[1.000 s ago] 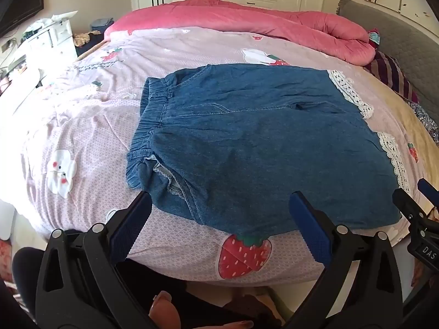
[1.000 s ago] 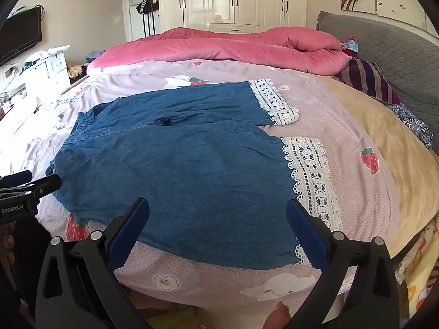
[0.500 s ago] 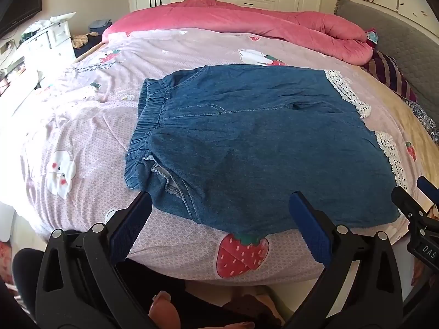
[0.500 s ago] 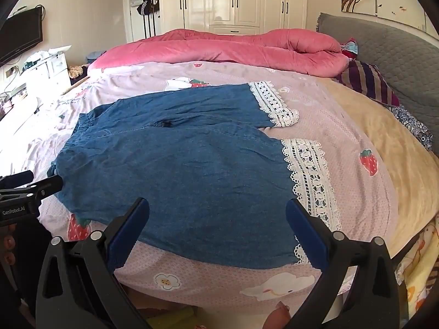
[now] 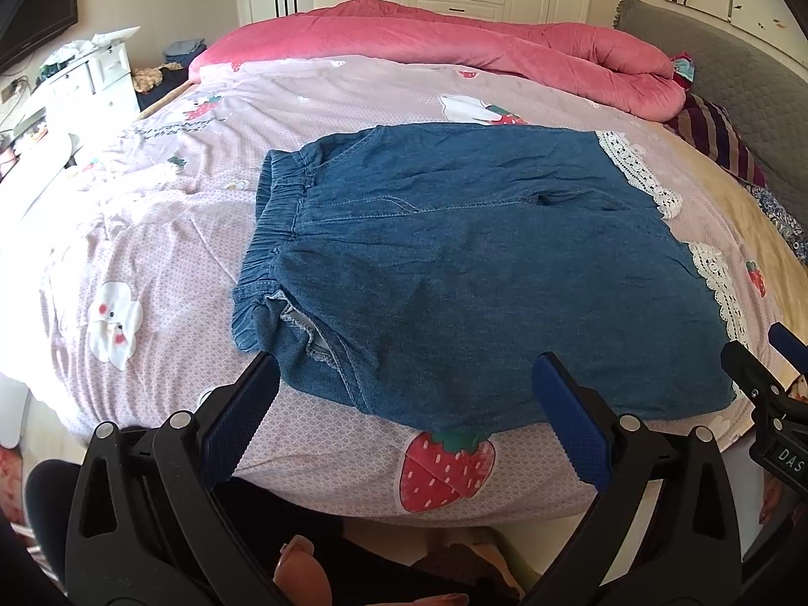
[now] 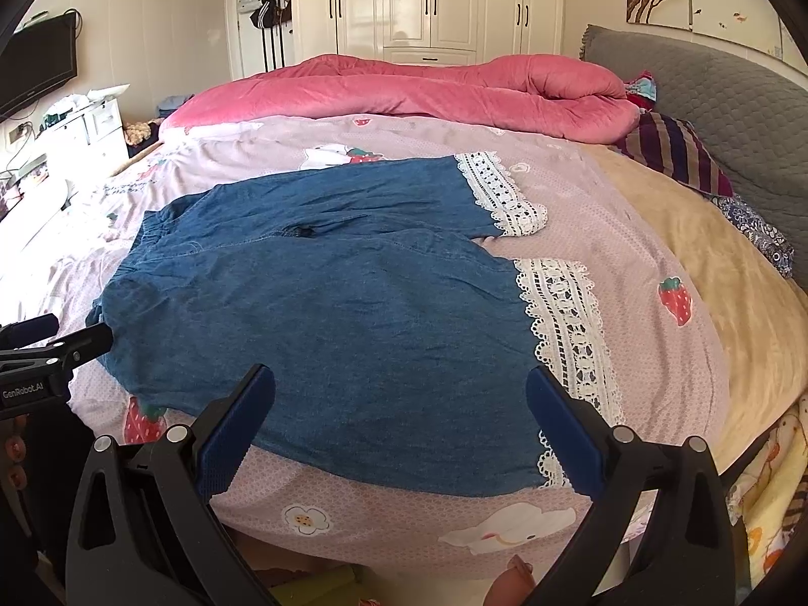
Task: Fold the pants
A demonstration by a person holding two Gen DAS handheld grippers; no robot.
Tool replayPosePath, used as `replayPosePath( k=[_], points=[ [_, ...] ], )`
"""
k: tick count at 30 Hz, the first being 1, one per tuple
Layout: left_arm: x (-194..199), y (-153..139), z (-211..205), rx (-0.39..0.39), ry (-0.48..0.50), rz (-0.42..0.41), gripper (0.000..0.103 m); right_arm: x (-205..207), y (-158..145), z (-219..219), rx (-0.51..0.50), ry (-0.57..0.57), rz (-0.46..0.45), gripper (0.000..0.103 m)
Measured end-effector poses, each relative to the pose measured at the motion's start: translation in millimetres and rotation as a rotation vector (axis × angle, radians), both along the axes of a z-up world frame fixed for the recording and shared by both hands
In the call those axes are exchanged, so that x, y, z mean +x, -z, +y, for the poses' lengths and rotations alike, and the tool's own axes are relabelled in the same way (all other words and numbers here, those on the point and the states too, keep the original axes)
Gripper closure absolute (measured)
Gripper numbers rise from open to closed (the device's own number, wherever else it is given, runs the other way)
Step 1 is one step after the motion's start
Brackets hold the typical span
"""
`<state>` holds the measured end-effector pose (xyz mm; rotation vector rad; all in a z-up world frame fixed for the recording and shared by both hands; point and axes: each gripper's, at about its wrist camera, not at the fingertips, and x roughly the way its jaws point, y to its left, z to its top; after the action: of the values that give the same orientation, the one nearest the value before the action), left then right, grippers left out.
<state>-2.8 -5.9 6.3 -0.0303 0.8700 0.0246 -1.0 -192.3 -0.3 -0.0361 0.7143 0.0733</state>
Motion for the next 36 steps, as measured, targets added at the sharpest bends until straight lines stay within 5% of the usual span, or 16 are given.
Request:
replayPosePath(
  k=[36],
  points=[
    [2.5,-2.2,5.5,0.002,-0.018,-0.007,0.009,8.0,2.8,7.5,-0.004,-0.013,0.003,0.004]
  ],
)
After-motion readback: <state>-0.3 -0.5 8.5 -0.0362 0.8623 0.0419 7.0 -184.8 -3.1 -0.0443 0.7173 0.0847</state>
